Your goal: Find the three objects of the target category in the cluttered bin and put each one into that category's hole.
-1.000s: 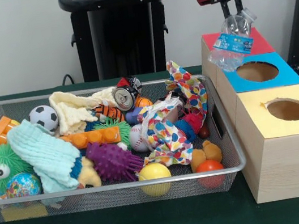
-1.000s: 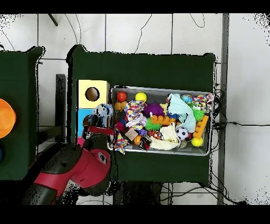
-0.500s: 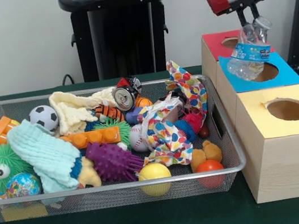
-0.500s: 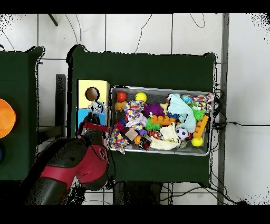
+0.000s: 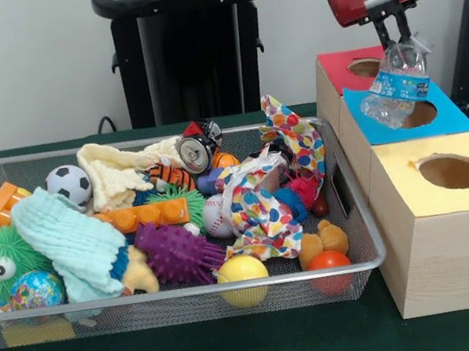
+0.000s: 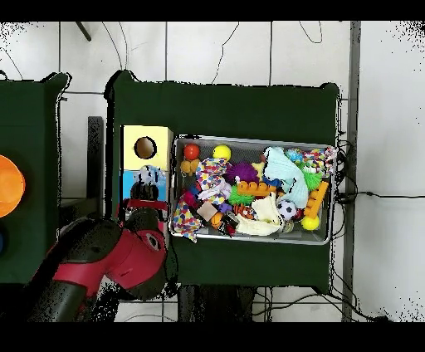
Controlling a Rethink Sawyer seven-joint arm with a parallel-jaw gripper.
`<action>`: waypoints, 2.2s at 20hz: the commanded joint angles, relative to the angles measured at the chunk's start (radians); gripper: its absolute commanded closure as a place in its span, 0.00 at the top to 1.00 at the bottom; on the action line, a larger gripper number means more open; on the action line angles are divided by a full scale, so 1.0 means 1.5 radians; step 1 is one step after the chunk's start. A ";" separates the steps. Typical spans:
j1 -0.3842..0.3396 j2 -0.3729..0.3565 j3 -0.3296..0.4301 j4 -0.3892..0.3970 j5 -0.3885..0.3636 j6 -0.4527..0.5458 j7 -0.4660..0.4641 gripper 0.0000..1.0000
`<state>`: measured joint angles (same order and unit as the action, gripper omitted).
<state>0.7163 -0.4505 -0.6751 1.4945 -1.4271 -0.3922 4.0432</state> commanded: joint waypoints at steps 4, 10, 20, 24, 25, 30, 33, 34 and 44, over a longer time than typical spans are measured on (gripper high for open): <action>0.037 0.073 0.045 -0.041 -0.124 -0.077 0.348 0.00; 0.033 0.075 0.054 -0.038 -0.122 -0.087 0.344 0.00; 0.027 0.062 0.066 -0.034 -0.106 -0.085 0.329 0.00; 0.036 0.058 0.054 -0.034 -0.104 -0.077 0.335 0.00; 0.039 0.055 0.051 -0.033 -0.106 -0.080 0.340 0.00; 0.062 0.054 0.034 -0.036 -0.126 -0.101 0.384 0.00; 0.069 0.047 0.028 -0.033 -0.124 -0.105 0.389 0.00; 0.071 0.044 0.026 -0.032 -0.124 -0.107 0.390 0.00; 0.086 0.047 -0.001 -0.040 -0.135 -0.151 0.425 0.00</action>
<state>0.8567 -0.3904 -0.7375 1.4849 -1.6163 -0.5024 4.2429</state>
